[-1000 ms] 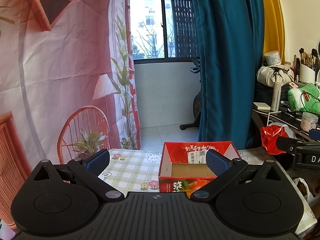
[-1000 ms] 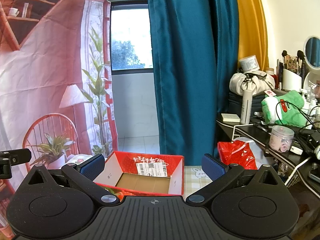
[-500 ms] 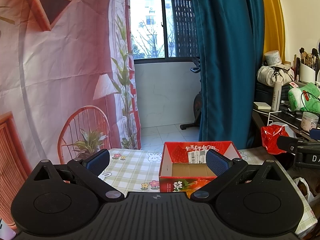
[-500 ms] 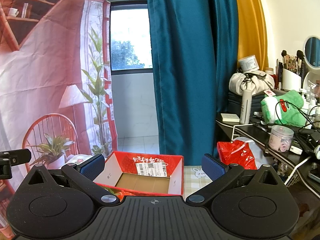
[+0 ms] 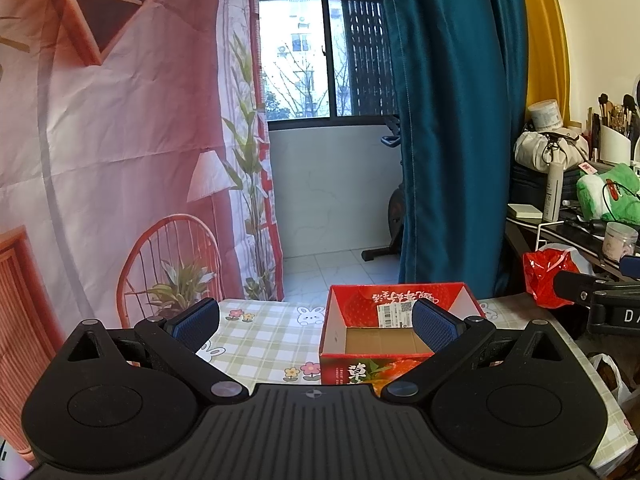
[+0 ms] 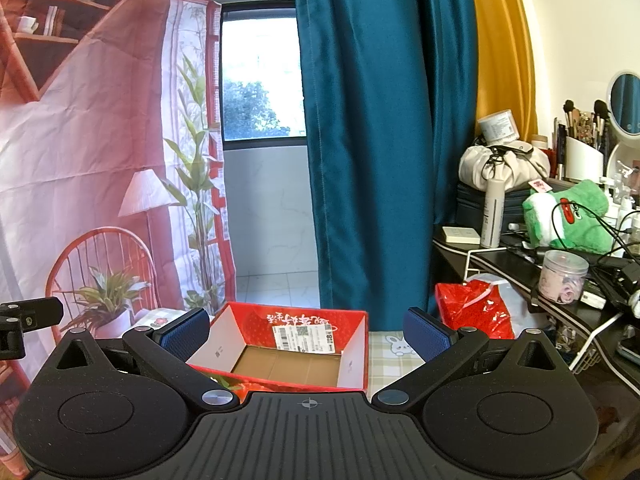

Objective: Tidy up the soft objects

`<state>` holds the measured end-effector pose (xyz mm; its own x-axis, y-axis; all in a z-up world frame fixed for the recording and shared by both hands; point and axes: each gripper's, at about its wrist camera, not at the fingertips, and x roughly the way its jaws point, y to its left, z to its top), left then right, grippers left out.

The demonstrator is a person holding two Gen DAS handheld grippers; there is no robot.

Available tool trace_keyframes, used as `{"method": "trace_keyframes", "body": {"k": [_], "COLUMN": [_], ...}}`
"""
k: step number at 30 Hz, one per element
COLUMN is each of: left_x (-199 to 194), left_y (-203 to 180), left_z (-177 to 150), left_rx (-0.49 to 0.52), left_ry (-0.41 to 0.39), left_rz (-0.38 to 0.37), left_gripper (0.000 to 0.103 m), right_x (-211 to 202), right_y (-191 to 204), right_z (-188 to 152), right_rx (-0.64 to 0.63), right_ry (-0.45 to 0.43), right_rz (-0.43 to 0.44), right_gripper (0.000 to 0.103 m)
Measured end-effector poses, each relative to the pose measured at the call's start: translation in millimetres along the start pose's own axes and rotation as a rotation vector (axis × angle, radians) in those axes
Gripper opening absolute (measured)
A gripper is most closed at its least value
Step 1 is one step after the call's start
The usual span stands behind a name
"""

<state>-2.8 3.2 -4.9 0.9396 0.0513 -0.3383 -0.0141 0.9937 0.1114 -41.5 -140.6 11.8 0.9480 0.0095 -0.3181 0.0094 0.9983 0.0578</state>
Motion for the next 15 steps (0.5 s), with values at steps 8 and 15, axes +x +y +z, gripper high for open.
{"method": "trace_keyframes", "body": {"k": [8, 15], "left_x": [6.7, 45.3], "left_y": [-2.3, 2.5], "left_z": [-7.0, -27.6], "left_rx": [0.013, -0.014], "left_ry": [-0.005, 0.063], "left_rz": [0.015, -0.004], "left_gripper": [0.103, 0.103], "right_x": [4.5, 26.9], "right_y": [-3.5, -10.1], "right_z": [-5.0, -30.6], "right_rx": [0.019, 0.033], "right_ry": [-0.002, 0.003], "right_rz": [0.005, 0.030], "right_gripper": [0.103, 0.103]}}
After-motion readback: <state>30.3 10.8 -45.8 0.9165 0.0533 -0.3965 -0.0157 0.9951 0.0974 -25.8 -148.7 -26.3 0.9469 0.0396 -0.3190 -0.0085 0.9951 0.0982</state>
